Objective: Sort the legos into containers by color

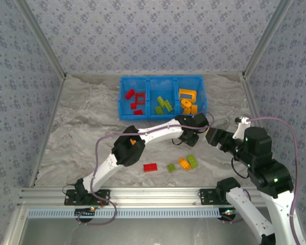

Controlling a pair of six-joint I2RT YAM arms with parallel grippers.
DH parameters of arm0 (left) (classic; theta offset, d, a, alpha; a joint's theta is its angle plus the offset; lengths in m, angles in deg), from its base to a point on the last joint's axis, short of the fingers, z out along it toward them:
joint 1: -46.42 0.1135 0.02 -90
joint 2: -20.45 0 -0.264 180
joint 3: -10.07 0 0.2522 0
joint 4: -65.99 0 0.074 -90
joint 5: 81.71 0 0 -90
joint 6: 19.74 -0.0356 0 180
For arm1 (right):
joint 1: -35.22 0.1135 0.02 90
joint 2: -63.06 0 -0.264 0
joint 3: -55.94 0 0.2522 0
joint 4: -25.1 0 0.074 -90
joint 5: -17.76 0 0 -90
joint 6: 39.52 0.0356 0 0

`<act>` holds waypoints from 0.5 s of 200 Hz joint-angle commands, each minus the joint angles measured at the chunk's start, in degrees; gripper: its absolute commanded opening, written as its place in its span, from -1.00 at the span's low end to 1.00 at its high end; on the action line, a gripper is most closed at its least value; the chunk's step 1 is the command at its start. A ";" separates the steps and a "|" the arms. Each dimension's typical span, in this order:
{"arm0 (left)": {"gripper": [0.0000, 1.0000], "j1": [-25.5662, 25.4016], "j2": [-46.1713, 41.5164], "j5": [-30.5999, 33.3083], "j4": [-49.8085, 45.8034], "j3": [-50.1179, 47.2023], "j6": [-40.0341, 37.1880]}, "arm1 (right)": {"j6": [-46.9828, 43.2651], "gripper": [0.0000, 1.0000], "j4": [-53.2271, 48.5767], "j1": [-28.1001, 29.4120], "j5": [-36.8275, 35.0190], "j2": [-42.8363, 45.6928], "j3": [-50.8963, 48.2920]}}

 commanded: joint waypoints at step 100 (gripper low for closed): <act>-0.27 13.95 -46.18 7.39 4.13 -40.77 10.18 | -5.78 0.56 15.61 27.06 -5.07 -17.41 -1.86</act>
